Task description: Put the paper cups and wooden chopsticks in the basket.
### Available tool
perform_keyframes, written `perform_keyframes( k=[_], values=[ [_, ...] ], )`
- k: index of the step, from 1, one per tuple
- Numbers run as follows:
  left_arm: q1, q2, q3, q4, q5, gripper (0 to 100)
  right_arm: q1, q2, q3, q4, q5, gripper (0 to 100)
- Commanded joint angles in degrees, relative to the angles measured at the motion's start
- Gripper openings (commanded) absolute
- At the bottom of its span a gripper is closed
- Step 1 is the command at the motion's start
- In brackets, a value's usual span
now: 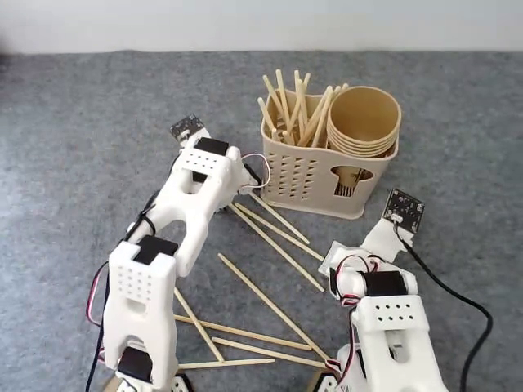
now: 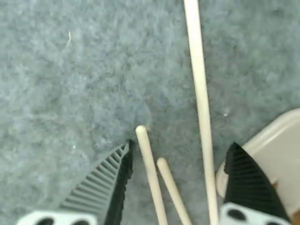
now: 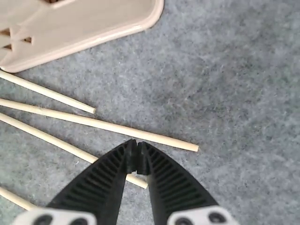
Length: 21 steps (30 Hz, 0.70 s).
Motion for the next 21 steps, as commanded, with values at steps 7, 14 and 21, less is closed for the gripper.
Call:
perform_keyframes(
  k=[7, 14, 21],
  values=[
    [0.8, 6.4, -11.5, 11.5, 0.2, 30, 0.5, -1.7, -0.4, -0.7, -0.6, 0.8],
    [0.8, 8.4, -16.7, 18.2, 0.2, 12, 0.5, -1.7, -0.4, -0.7, -0.5, 0.8],
    [1.2, 8.4, -18.2, 21.5, 0.2, 1, 0.5, -1.7, -0.4, -0.7, -0.5, 0.8]
  ],
)
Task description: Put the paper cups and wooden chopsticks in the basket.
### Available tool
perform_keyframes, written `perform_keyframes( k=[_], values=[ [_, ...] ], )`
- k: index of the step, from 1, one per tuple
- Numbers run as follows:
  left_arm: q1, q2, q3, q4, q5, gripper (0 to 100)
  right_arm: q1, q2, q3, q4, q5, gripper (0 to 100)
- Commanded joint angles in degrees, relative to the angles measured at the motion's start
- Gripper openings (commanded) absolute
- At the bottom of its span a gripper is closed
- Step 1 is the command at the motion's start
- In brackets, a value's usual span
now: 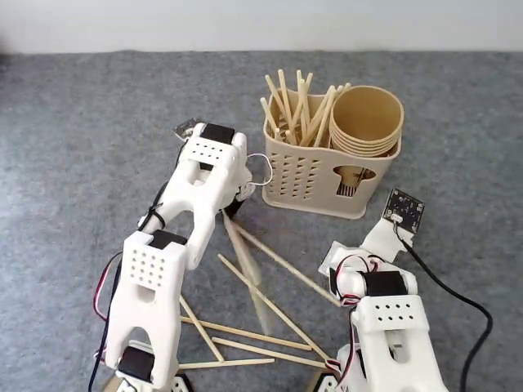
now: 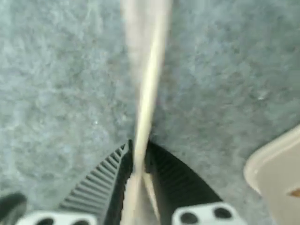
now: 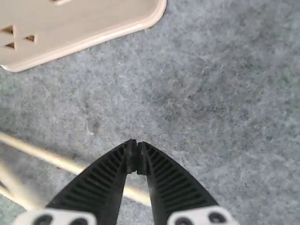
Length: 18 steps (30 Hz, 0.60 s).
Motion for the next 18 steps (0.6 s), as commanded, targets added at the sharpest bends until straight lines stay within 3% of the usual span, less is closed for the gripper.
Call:
perform_keyframes(
  k=[1, 18],
  values=[
    [1.1, -0.4, -1.4, 1.8, 0.2, 1, 0.5, -1.7, -0.4, -0.7, -0.4, 0.8],
    [1.2, -4.0, -2.5, 8.1, -1.8, 1, 0.6, -1.7, 0.2, -0.8, -0.4, 0.8]
  ],
)
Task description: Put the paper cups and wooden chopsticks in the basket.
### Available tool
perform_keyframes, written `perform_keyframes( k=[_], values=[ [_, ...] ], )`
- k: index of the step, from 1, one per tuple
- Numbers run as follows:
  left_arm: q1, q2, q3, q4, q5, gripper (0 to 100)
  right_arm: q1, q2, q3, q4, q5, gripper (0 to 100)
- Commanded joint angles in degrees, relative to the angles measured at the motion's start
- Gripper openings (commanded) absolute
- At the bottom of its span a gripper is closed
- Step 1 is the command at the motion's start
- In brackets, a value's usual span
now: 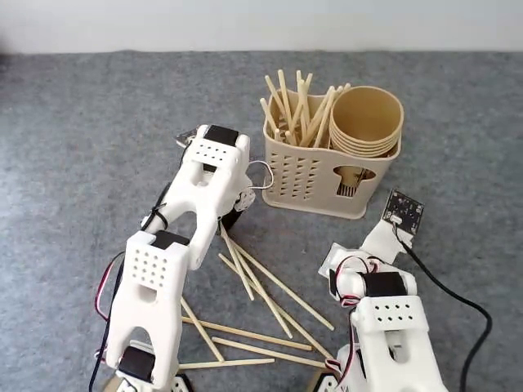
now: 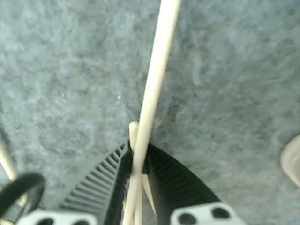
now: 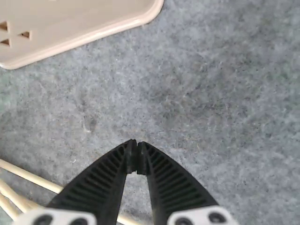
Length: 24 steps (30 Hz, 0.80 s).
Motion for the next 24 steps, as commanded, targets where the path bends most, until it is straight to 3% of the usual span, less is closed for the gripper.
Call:
perform_keyframes(
  k=[1, 24],
  values=[
    [0.6, -5.5, -2.2, 1.8, -1.7, 1, 0.6, -1.7, -0.5, -0.7, -0.4, 0.8],
    [-1.6, -42.1, 1.0, 1.7, -10.5, 1, 0.6, -1.7, -0.5, -0.7, -0.4, 0.8]
  ],
)
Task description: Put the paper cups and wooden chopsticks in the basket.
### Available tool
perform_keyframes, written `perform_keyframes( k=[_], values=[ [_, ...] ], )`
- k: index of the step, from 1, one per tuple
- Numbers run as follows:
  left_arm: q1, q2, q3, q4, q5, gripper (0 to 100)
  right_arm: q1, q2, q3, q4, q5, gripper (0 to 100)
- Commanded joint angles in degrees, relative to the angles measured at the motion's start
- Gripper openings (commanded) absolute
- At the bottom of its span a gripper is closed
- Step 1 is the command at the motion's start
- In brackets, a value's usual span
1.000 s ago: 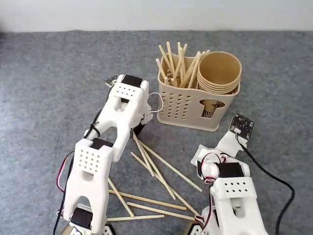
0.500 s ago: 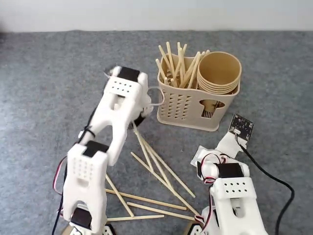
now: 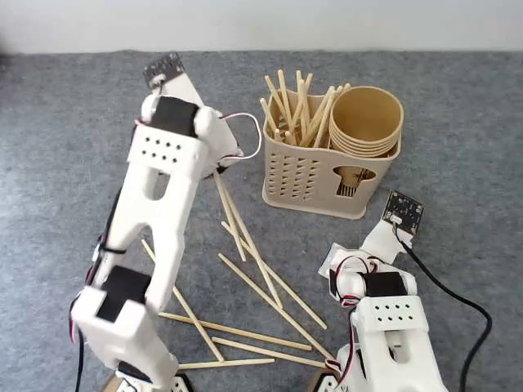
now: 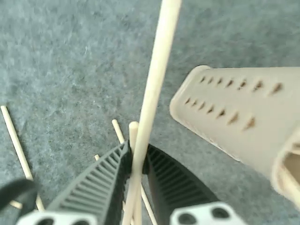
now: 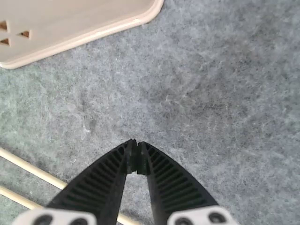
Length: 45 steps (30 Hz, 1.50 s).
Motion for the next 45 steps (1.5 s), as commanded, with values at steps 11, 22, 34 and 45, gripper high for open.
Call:
perform_keyframes(
  k=[11, 22, 34, 45],
  values=[
    [-0.7, -6.1, -21.2, -7.9, -2.6, 1, 0.6, -1.7, -0.5, -0.7, -0.6, 0.8],
    [-0.6, -1.5, -34.2, -24.7, -3.7, 1, 0.6, -1.7, -0.5, -0.7, -0.6, 0.8],
    [0.6, 1.1, -34.2, -33.4, -9.8, 1, 0.2, -1.7, -0.5, -0.7, -0.5, 0.8],
    [3.7, 7.9, -33.6, -35.2, -12.1, 1, 0.2, -1.7, -0.5, -0.7, -0.6, 0.8]
  ],
)
